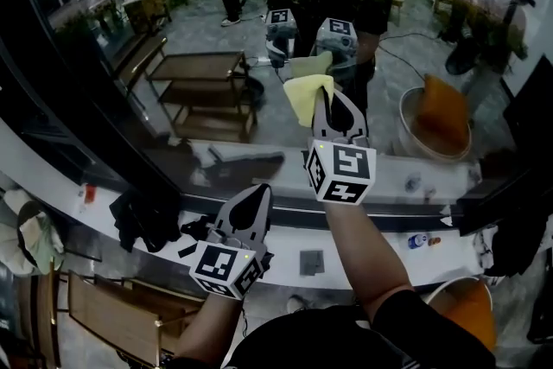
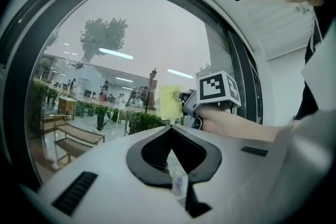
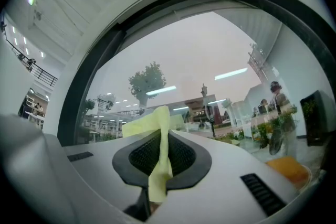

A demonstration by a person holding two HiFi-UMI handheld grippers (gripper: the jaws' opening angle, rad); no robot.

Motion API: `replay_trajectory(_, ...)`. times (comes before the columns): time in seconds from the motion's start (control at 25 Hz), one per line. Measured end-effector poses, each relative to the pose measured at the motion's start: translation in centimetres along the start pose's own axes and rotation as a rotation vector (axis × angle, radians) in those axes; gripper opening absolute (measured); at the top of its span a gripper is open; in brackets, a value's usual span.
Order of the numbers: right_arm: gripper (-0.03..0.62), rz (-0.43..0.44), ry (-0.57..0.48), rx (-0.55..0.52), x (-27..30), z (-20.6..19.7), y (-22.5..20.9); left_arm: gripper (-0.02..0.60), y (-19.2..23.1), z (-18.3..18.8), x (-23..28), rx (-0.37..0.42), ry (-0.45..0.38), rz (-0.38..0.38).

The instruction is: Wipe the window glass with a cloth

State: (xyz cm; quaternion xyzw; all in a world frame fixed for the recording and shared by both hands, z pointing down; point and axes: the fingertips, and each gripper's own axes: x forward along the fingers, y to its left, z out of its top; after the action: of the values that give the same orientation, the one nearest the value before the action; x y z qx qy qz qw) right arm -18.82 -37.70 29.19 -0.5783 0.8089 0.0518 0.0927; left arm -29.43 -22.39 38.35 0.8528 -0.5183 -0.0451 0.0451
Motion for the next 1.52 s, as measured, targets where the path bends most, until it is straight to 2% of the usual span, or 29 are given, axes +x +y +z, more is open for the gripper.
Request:
replay_trajectory(0.4,0.038,0.027,0.006,-0.006,0.1,0.5,0.7,0.005,-0.2,-0.3,-0.7,0.004,0.007,-0.013)
replay_trajectory(1.08,0.04,0.069,0.042,0.03,0.3,-0.3,0.5,0.005,0.4,0.1,-0.4,0.001,-0.007,0.012)
replay_trajectory(1.28,0.038,0.087,-0.007,0.011,0.2,1.6,1.5,0.005,0.4,0.8,0.3,0.017,-0.043,-0.021)
replay_trajectory(1.52,0.038,0.089,-0.086,-0.028,0.8,5.5,1.7,0.005,0.2,2.2,1.7,0.092,-0.069,-0.064)
